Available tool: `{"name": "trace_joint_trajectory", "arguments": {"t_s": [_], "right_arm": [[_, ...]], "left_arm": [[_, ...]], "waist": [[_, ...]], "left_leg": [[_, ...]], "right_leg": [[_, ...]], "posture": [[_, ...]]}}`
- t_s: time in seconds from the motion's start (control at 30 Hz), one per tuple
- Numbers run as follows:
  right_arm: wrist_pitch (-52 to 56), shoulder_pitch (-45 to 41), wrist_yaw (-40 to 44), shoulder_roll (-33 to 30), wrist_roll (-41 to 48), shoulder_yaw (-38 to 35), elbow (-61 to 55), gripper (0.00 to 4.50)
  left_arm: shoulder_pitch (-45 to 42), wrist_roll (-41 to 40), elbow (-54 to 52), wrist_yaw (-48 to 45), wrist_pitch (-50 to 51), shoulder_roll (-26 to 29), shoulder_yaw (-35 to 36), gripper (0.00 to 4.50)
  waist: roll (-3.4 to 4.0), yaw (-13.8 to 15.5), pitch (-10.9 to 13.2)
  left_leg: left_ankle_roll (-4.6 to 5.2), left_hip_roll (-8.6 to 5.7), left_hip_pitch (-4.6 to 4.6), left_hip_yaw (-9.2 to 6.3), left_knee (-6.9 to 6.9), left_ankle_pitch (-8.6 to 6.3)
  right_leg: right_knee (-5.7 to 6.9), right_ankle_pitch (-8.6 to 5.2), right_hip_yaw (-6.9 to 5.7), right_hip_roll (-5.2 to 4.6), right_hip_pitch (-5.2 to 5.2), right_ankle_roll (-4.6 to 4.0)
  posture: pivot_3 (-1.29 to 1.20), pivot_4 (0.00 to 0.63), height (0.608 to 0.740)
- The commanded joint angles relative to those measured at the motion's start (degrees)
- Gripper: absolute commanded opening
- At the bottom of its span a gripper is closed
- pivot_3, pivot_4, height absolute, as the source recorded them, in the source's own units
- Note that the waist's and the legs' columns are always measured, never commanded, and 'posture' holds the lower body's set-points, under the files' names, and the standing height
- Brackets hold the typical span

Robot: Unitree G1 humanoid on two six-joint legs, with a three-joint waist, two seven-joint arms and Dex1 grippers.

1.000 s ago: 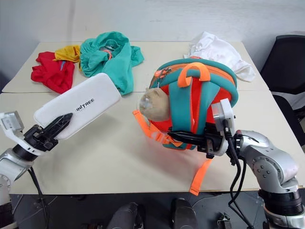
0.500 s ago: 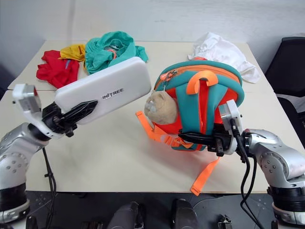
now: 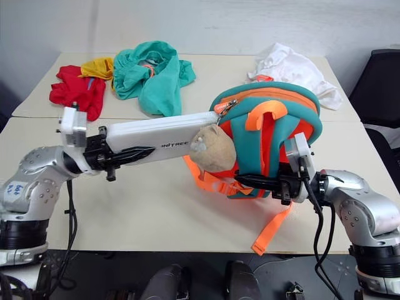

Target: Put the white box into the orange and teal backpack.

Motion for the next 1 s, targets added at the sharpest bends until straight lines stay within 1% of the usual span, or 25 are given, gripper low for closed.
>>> {"name": "trace_joint_trajectory", "arguments": {"t_s": [0.03,0.07,0.17,0.3,0.43,0.5,0.57,0.6,0.67,0.73,0.77,0.9,0.93,1.0], "right_arm": [[-0.31,-0.45,1.02,-0.45,0.39,0.08,-1.24,0.03],[-0.31,-0.47,1.28,-0.57,0.26,0.22,-1.26,0.03],[-0.31,-0.75,2.23,-0.88,-0.12,0.96,-1.13,0.03],[-0.42,-0.98,2.79,-0.88,-0.48,1.33,-1.03,0.03],[-0.77,-0.89,2.33,-0.37,-0.92,1.52,-1.49,0.03],[-0.99,-0.42,1.67,-0.04,-1.11,1.23,-2.10,0.03],[-1.19,0.15,0.84,0.26,-1.16,0.82,-2.70,0.03],[-1.23,0.44,0.36,0.44,-1.07,0.60,-3.00,0.03],[-1.45,1.03,-0.40,0.70,-1.03,0.28,-3.52,0.03],[-1.89,1.71,-1.14,0.94,-1.13,-0.08,-3.77,0.03],[-2.05,1.99,-1.40,1.02,-1.13,-0.22,-3.88,0.03],[-2.62,2.31,-2.42,1.45,-1.39,-0.35,-3.56,0.03],[-2.75,2.21,-2.79,1.58,-1.51,-0.41,-3.33,0.03],[-3.00,2.12,-3.74,1.91,-1.62,-0.84,-2.98,0.03]], "left_arm": [[-8.23,6.01,2.64,1.32,2.20,-2.09,-7.38,1.19],[-10.37,6.94,3.68,1.81,3.30,-2.89,-8.72,1.19],[-19.87,10.34,8.72,2.27,6.50,-7.71,-14.30,1.19],[-30.37,14.07,18.27,2.00,8.09,-16.23,-19.14,1.19],[-34.50,18.56,27.15,0.40,1.97,-22.75,-22.09,1.19],[-34.73,19.79,31.12,0.79,-1.44,-25.49,-21.43,1.19],[-34.14,19.86,32.73,1.23,-3.30,-26.94,-19.80,1.19],[-33.78,19.03,32.75,1.70,-2.98,-27.36,-18.43,1.90],[-32.69,17.95,31.53,1.13,-3.28,-27.02,-16.39,2.40],[-30.68,16.47,28.28,-1.93,-3.75,-24.56,-14.38,3.08],[-29.84,15.89,27.05,-3.02,-4.05,-23.55,-13.42,3.26],[-25.99,12.17,22.82,-10.64,-2.56,-16.88,-10.26,4.40],[-25.30,11.84,22.64,-12.35,-2.32,-14.98,-9.87,4.49],[-24.27,12.15,23.13,-15.69,-3.96,-11.59,-9.32,4.49]], "waist": [[0.00,0.55,0.00],[-0.01,0.66,0.00],[-0.03,0.79,0.02],[-0.10,0.67,0.06],[-0.12,0.44,0.07],[-0.13,0.41,0.07],[-0.13,0.38,0.08],[-0.14,0.42,0.08],[-0.15,0.45,0.09],[-0.15,0.33,0.09],[-0.15,0.24,0.09],[-0.14,-0.32,0.09],[-0.14,-0.42,0.09],[-0.14,-0.58,0.09]], "left_leg": [[0.01,-0.02,0.00,0.00,0.01,0.01],[0.03,-0.05,0.00,-0.01,0.01,0.01],[0.12,-0.12,-0.03,-0.01,0.04,0.04],[0.24,-0.18,-0.08,0.08,0.08,0.03],[0.25,-0.14,-0.10,0.10,0.07,0.05],[0.23,-0.12,-0.09,0.08,0.08,0.06],[0.22,-0.10,-0.07,0.08,0.09,0.07],[0.22,-0.09,-0.07,0.08,0.10,0.07],[0.22,-0.10,-0.09,0.06,0.17,0.07],[0.23,-0.11,-0.09,0.04,0.19,0.06],[0.23,-0.09,-0.09,0.03,0.19,0.06],[0.20,-0.05,-0.09,0.02,0.22,0.08],[0.20,-0.05,-0.09,0.01,0.23,0.08],[0.20,-0.06,-0.09,0.00,0.27,0.08]], "right_leg": [[0.00,0.00,-0.01,0.05,0.00,0.01],[0.02,0.01,-0.03,0.10,0.04,0.02],[-0.02,0.06,-0.09,0.17,0.08,0.11],[-0.07,0.13,-0.34,0.19,0.08,0.23],[-0.09,0.14,-0.43,0.24,0.05,0.25],[-0.07,0.14,-0.46,0.25,0.04,0.25],[-0.05,0.14,-0.45,0.23,0.04,0.25],[-0.04,0.14,-0.44,0.22,0.04,0.25],[-0.02,0.14,-0.45,0.16,0.04,0.25],[-0.01,0.14,-0.44,0.09,0.04,0.25],[-0.01,0.14,-0.43,0.08,0.04,0.25],[0.03,0.14,-0.45,0.09,0.04,0.25],[0.05,0.14,-0.44,0.09,0.04,0.25],[0.07,0.14,-0.44,0.09,0.04,0.24]], "posture": [[0.00,0.150,0.740],[0.00,0.150,0.740],[0.00,0.150,0.740],[0.00,0.150,0.740],[0.00,0.150,0.740],[0.00,0.150,0.740],[0.00,0.150,0.740],[0.00,0.150,0.740],[0.00,0.150,0.740],[0.00,0.150,0.740],[0.00,0.150,0.740],[0.00,0.150,0.740],[0.00,0.150,0.740],[0.00,0.150,0.740]]}}
